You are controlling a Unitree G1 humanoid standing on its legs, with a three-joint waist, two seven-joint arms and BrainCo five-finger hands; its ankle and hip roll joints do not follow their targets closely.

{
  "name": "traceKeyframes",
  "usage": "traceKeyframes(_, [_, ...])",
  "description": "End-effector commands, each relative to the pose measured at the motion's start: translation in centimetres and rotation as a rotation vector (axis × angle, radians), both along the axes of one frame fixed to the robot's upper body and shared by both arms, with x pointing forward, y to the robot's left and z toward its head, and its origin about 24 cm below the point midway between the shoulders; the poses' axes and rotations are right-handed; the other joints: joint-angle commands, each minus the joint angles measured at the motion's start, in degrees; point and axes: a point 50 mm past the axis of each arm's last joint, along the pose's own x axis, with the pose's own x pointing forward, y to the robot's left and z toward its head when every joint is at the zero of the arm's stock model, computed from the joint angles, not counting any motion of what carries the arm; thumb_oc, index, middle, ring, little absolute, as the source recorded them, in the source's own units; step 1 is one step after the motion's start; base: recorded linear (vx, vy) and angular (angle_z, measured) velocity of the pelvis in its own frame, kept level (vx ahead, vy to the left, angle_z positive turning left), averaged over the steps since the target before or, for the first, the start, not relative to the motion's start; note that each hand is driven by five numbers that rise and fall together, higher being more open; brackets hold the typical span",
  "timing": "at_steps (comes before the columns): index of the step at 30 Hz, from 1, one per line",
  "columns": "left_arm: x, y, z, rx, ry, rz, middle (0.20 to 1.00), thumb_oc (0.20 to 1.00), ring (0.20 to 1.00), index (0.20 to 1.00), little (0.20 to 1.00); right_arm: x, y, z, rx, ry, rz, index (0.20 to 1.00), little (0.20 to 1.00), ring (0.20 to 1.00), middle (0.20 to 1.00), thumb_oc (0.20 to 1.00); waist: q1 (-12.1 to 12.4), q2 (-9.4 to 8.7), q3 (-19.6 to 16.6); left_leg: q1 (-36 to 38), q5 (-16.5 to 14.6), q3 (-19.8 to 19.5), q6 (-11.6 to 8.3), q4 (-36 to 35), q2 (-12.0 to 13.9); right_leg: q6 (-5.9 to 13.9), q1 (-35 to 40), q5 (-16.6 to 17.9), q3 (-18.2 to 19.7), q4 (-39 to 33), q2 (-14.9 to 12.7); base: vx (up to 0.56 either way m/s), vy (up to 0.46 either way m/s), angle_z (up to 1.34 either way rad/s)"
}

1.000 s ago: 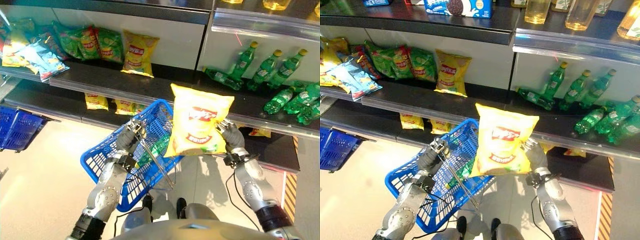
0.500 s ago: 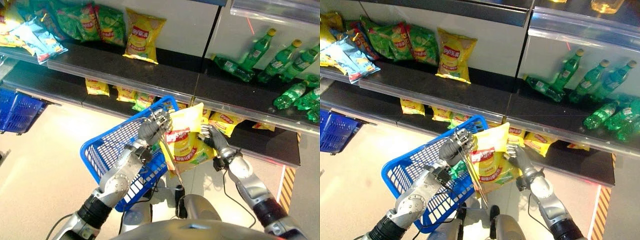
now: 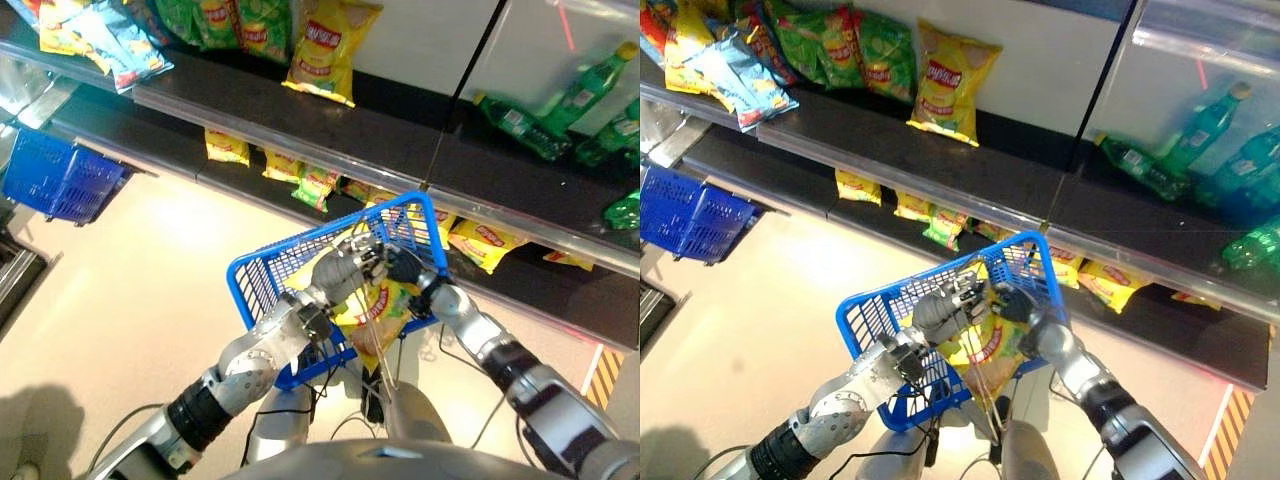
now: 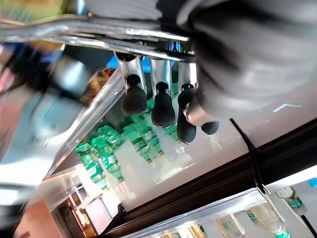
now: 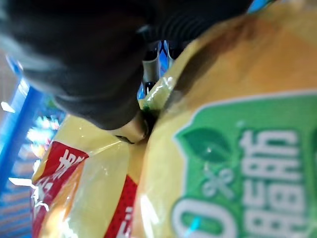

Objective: Pick up the snacks into the basket

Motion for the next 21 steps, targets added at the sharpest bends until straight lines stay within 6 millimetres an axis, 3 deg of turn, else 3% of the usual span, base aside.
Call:
traceKeyframes(1, [-2.9,-2.7,9.1,-0.352,-0.309,-0.218,0.200,0.200,0.200,0.200,0.200,2.0,2.8,3.0,0.001,-0.134,0.047,0.200,0.200,0.200,0.200,0.200,1.8,-0.27,-1.3,-4.0,-2.7,-1.2,1.77,4.4,-2.3,7.74,0.6,3.9,1.5,-3.0,-4.0,-0.06,0.028,0.04])
traceKeyframes(7, [-3.3,-3.7,9.4,-0.332,-0.325,-0.261,0.200,0.200,0.200,0.200,0.200,4.1,3.7,3.5,-0.050,-0.123,-0.007,0.200,0.200,0.200,0.200,0.200,3.3,1.31,1.5,-6.5,-2.0,-2.3,1.64,5.5,-2.8,7.62,-1.6,3.9,0.4,-1.3,-4.3,-0.05,0.010,0.15])
traceKeyframes(12, [-2.8,-4.1,9.6,-0.300,-0.342,-0.233,0.200,0.200,0.200,0.200,0.200,5.4,2.7,3.9,-0.042,-0.102,-0.137,0.200,0.200,0.200,0.200,0.200,4.7,2.43,3.7,-8.0,-1.0,-3.8,1.25,5.5,-3.2,7.49,-2.8,3.7,-1.3,-0.1,-5.0,-0.01,0.000,0.18])
traceKeyframes(13, [-2.7,-4.1,9.5,-0.296,-0.338,-0.224,0.200,0.200,0.200,0.200,0.200,5.5,2.6,3.7,-0.046,-0.088,-0.156,0.269,0.269,0.269,0.269,0.269,4.8,2.49,3.8,-8.2,-1.0,-4.0,1.20,5.6,-3.2,7.52,-2.9,3.6,-1.6,0.0,-5.2,0.01,0.000,0.10])
traceKeyframes(14, [-2.6,-4.0,9.6,-0.297,-0.339,-0.219,0.200,0.200,0.200,0.200,0.200,5.7,2.5,3.8,-0.046,-0.086,-0.169,0.570,0.570,0.570,0.570,0.570,4.9,2.52,3.9,-8.3,-1.0,-4.1,1.20,5.6,-3.3,7.52,-2.9,3.5,-1.8,0.0,-5.2,0.01,0.003,0.21])
traceKeyframes(15, [-2.6,-4.0,9.6,-0.296,-0.337,-0.217,0.200,0.200,0.200,0.200,0.200,5.7,2.5,3.8,-0.041,-0.085,-0.178,1.000,1.000,1.000,1.000,1.000,4.9,2.52,4.1,-8.4,-1.0,-4.3,1.22,5.6,-3.4,7.51,-2.8,3.5,-1.8,0.1,-5.3,-0.01,0.005,0.22])
traceKeyframes(21, [-2.6,-4.0,10.0,-0.295,-0.353,-0.204,0.200,0.200,0.200,0.200,0.200,6.2,2.2,4.3,-0.016,-0.089,-0.233,1.000,1.000,1.000,1.000,1.000,5.1,2.54,5.5,-9.6,-0.9,-4.8,1.16,6.4,-3.6,7.35,-4.1,3.3,-2.0,1.5,-5.8,-0.03,0.011,0.05])
